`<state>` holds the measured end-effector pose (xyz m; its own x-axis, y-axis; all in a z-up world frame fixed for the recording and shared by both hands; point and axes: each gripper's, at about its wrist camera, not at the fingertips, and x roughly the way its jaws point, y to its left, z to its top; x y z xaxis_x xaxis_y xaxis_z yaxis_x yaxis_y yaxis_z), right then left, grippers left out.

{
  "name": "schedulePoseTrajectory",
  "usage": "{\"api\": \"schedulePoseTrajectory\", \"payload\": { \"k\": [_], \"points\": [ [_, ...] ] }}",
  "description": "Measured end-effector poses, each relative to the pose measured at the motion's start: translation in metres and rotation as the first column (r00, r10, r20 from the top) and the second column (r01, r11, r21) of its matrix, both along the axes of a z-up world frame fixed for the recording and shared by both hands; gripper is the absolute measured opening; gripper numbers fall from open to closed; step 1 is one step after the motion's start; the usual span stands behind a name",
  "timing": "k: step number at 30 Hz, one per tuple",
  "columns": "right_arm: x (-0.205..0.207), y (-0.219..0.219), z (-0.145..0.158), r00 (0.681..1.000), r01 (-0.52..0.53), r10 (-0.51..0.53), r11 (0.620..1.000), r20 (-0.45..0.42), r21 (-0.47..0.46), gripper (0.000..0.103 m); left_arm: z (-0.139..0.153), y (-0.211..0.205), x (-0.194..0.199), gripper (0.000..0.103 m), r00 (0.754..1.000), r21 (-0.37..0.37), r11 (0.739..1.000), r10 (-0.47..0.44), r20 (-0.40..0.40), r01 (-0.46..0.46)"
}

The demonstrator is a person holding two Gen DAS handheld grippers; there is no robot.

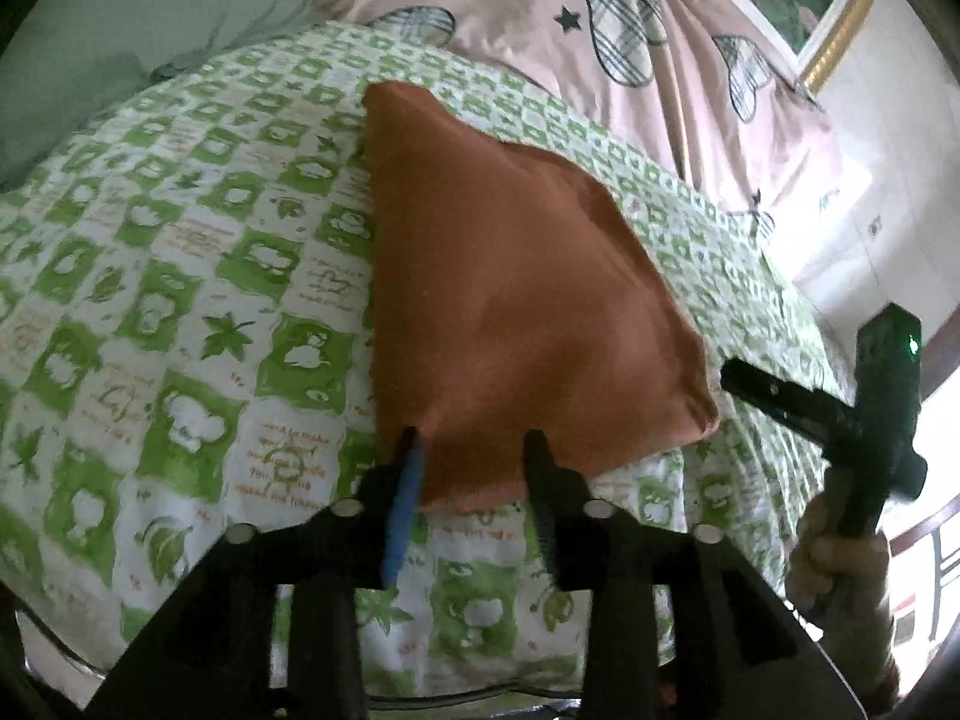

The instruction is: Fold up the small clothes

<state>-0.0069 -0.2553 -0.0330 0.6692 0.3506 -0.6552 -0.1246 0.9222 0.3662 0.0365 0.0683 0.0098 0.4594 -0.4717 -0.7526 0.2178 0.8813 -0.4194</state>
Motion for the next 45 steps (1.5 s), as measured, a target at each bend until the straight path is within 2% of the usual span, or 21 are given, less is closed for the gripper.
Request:
{"api": "schedulePoseTrajectory", "payload": {
  "k": [2,5,7,10,12,18,20,26,30,32,45],
  "points": [
    [-0.004,0.007,0.003,1.0,-0.015,0.015,1.0,0.005,-0.003,0.05,0.007,0.002,-0.007,0.066,0.999,0.045,0.999,0.028,0.029,-0.029],
    [-0.013,0.016,0.007,0.999,-0.044,0.044,0.999,0.009,-0.014,0.062,0.014,0.006,-0.016,0.077,0.997,0.089,0.994,0.057,0.052,-0.061],
    [-0.021,0.022,0.008,0.998,-0.053,0.053,0.998,0.013,-0.034,0.073,0.018,0.008,-0.024,0.081,0.995,0.11,0.99,0.079,0.053,-0.084],
    [-0.031,0.029,0.006,0.998,-0.067,0.067,0.996,0.001,-0.059,0.083,0.019,0.008,-0.035,0.081,0.995,0.166,0.981,0.092,0.047,-0.099],
    [-0.037,0.033,0.004,0.997,-0.081,0.08,0.994,-0.013,-0.072,0.086,0.018,0.007,-0.042,0.081,0.995,0.215,0.972,0.085,0.049,-0.094],
    [-0.054,0.043,-0.003,0.994,-0.107,0.102,0.985,-0.04,-0.134,0.089,0.016,-0.002,-0.06,0.081,0.996,0.36,0.93,0.046,0.074,-0.069],
    [-0.057,0.042,-0.003,0.993,-0.113,0.108,0.984,-0.049,-0.134,0.089,0.016,-0.004,-0.06,0.081,0.997,0.384,0.922,0.031,0.072,-0.056],
    [-0.059,0.039,0.016,0.992,-0.124,0.119,0.982,-0.048,-0.144,0.09,0.036,-0.005,-0.059,0.081,0.997,0.404,0.914,0.007,0.077,-0.038],
    [-0.06,0.039,0.03,0.991,-0.131,0.127,0.976,-0.03,-0.173,0.101,0.053,-0.008,-0.059,0.084,0.995,0.42,0.907,-0.005,0.097,-0.036],
    [-0.06,0.039,0.03,0.991,-0.131,0.129,0.973,-0.027,-0.188,0.101,0.056,-0.009,-0.059,0.084,0.996,0.418,0.908,-0.004,0.094,-0.036],
    [-0.053,0.044,0.002,0.99,-0.124,0.109,0.972,-0.084,-0.201,0.101,0.027,-0.006,-0.043,0.084,0.999,0.418,0.908,0.031,0.035,-0.043]
  ]
}}
